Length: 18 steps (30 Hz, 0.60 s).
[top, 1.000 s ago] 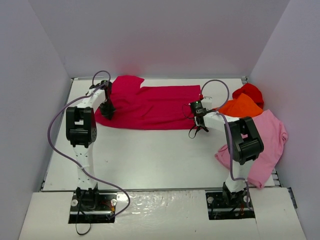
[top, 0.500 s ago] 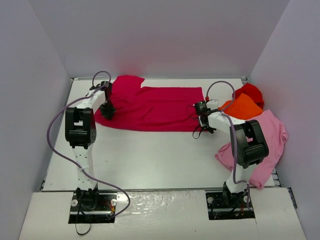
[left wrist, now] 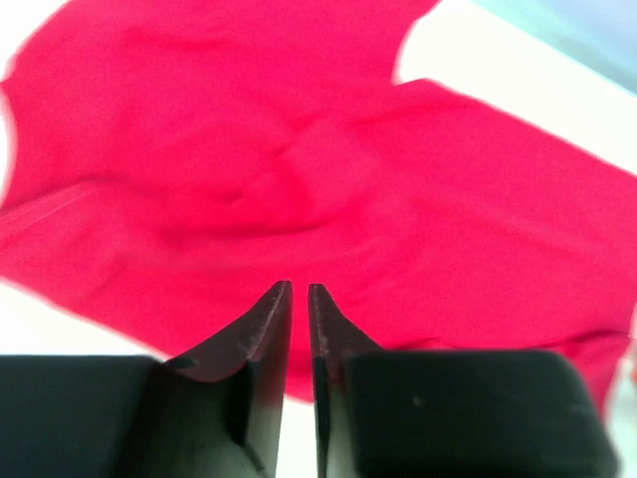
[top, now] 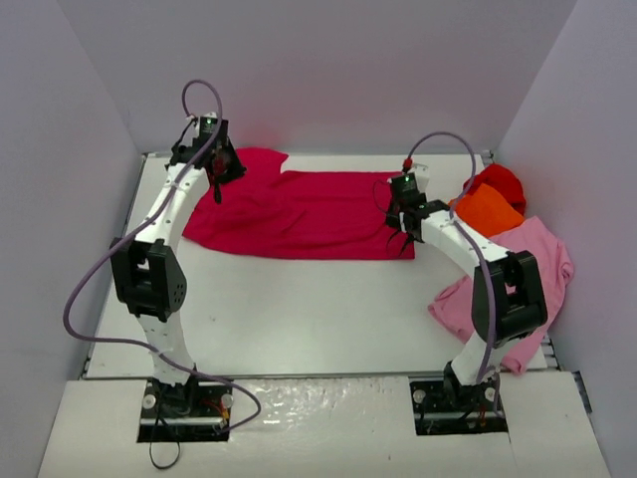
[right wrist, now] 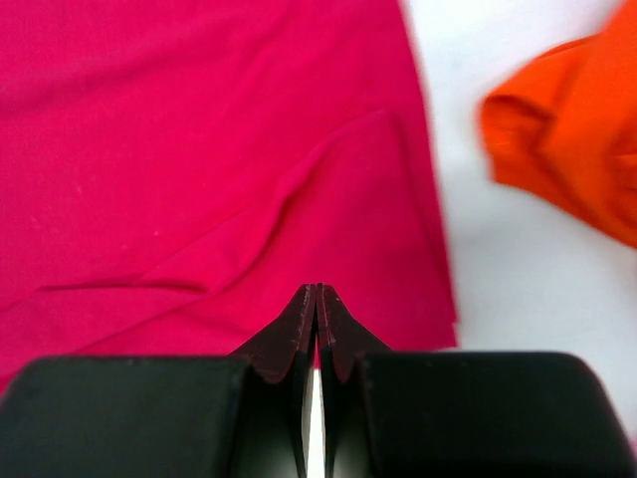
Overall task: Fold and stack the t-shirts
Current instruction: Fold the flattened tshirt in 1/3 of the way
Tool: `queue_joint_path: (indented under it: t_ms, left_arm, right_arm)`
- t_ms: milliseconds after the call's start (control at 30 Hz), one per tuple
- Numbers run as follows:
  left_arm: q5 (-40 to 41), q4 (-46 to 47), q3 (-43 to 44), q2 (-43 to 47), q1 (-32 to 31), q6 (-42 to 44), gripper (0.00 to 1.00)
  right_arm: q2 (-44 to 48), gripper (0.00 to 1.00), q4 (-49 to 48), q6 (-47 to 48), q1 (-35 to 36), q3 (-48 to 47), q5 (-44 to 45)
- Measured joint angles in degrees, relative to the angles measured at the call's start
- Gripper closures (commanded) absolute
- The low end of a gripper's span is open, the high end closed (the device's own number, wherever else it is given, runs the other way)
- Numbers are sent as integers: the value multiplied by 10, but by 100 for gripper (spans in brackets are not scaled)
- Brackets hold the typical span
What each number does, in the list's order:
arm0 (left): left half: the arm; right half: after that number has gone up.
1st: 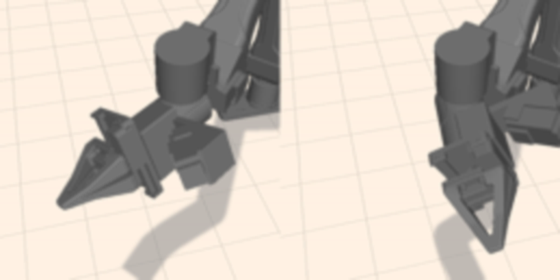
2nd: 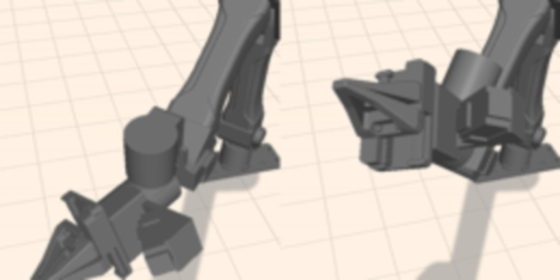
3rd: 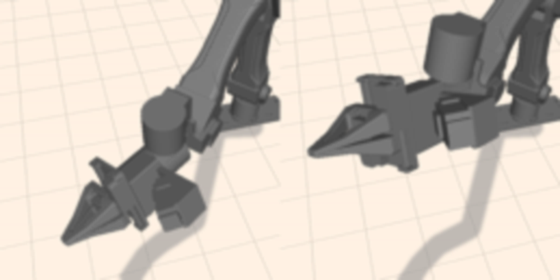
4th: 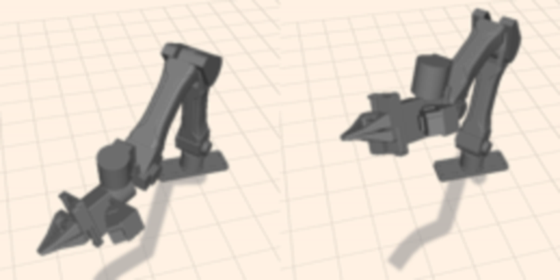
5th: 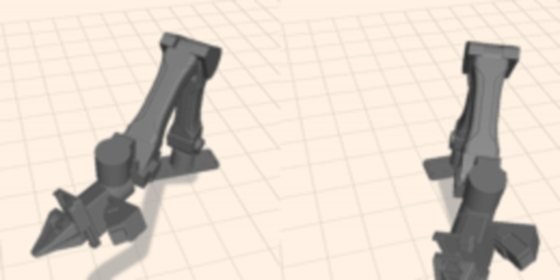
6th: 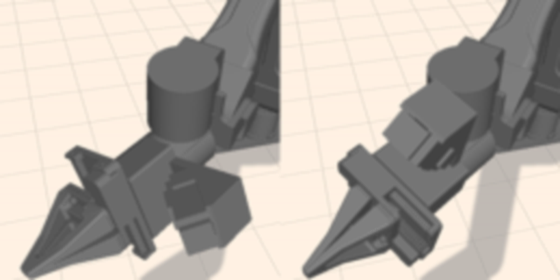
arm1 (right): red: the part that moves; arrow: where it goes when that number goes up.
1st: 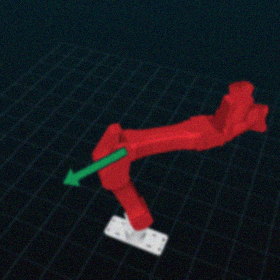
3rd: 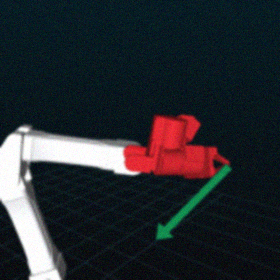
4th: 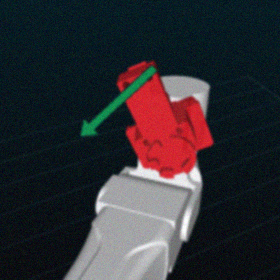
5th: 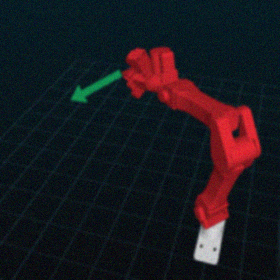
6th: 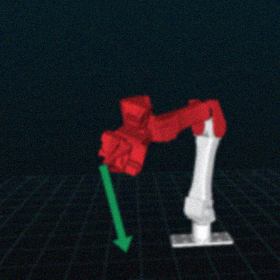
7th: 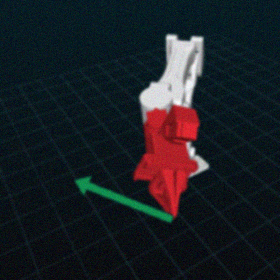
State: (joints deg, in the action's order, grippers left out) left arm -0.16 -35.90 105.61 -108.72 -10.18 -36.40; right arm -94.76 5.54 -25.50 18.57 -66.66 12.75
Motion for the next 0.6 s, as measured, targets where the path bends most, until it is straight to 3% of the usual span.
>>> queue_joint_path:
  t_ms: [100,333,600]
  left_arm:
    - [-28,20,25,-59,-5,-5,100]
    - [-63,20,-26,-190,-6,-18,100]
    - [-64,19,-24,-188,-2,-17,100]
  right_arm:
    - [-57,100,-31,0,7,5,-36]
    - [-123,100,-70,5,19,7,-101]
    - [-125,100,-79,11,17,7,-102]
